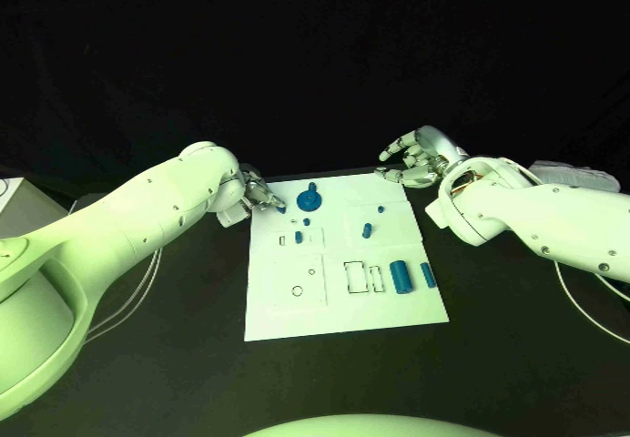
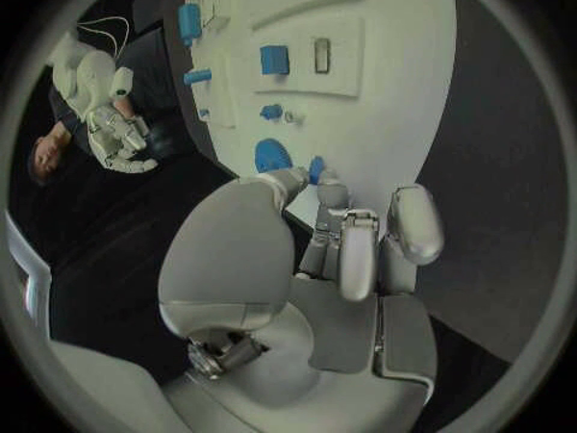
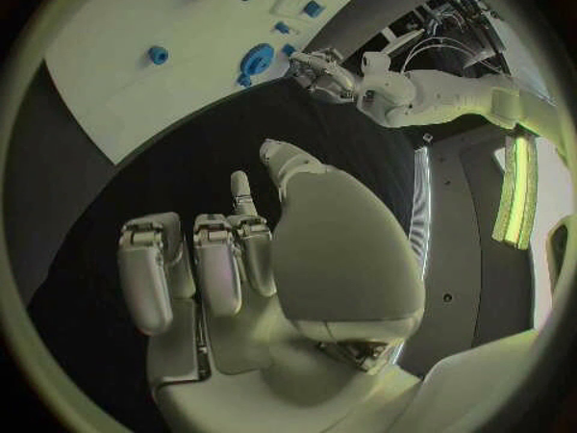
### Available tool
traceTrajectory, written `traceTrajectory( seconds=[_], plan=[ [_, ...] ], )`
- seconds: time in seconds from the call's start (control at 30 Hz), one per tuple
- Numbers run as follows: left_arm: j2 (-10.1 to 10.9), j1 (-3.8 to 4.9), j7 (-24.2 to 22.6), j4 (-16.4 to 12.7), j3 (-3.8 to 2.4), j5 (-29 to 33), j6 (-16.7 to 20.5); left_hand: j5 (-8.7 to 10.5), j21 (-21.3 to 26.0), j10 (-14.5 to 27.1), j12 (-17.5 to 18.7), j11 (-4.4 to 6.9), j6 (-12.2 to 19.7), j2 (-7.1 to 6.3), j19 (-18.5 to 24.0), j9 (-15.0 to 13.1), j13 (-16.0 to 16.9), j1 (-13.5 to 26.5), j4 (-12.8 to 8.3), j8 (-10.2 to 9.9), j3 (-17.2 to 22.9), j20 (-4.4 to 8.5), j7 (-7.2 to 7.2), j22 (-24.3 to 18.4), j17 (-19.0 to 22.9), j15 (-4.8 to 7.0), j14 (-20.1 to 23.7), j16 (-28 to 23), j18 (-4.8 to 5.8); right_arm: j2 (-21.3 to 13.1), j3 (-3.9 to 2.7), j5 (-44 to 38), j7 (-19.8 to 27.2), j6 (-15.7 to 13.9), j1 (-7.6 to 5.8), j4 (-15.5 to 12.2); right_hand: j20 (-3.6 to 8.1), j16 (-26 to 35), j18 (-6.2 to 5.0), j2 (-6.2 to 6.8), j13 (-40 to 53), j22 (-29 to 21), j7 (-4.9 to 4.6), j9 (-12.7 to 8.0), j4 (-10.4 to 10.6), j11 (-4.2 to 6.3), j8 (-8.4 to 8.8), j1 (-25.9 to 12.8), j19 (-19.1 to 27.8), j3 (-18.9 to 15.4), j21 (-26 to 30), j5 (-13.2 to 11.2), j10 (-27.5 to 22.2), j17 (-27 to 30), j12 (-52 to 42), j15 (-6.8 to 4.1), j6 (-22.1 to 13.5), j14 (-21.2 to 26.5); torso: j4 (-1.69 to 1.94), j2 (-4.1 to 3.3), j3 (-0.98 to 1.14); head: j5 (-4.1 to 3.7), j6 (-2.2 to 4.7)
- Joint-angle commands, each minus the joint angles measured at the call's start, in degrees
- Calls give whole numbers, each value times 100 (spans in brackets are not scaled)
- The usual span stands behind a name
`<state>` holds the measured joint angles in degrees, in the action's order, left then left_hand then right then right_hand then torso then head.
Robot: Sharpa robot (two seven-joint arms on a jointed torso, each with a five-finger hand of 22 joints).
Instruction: Assemble the parts on the task board
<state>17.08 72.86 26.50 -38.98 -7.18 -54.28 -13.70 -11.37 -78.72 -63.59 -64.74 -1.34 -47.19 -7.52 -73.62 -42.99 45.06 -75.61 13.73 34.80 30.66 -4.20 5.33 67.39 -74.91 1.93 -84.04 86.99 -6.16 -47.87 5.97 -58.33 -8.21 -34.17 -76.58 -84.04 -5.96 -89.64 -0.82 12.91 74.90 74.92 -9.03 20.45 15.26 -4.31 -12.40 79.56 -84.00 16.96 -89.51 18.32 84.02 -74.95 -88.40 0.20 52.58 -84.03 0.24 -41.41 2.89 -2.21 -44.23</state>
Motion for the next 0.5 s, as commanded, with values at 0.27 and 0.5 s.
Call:
traceTrajectory(
  seconds=[0.27,0.5],
  plan=[
    [-19,-2,-132,-27,9,82,-69,-58,-47,-60,46,33,78,-14,-23,-156,-6,-106,-326,150,683,24,-10,26,-743,38,-349,19,109,-1,-4,-57,18,-8,-2,-2,17,-23,65,8,1395,1456,-2,10,20,2,-32,-32,-572,11,11,24,460,-1473,-20,-22,-36,-589,8,3,-2,-8,2],
    [25,-5,-140,-122,10,239,-14,-144,-72,-153,38,24,62,-79,-35,-289,32,71,-604,276,1217,22,9,63,-742,33,-352,19,112,-6,-4,-57,17,-7,-2,1,17,-23,65,8,1395,1456,-2,10,20,2,-32,-32,-572,11,11,24,460,-1473,-20,-22,-36,-589,11,8,-4,-8,0]
  ],
)
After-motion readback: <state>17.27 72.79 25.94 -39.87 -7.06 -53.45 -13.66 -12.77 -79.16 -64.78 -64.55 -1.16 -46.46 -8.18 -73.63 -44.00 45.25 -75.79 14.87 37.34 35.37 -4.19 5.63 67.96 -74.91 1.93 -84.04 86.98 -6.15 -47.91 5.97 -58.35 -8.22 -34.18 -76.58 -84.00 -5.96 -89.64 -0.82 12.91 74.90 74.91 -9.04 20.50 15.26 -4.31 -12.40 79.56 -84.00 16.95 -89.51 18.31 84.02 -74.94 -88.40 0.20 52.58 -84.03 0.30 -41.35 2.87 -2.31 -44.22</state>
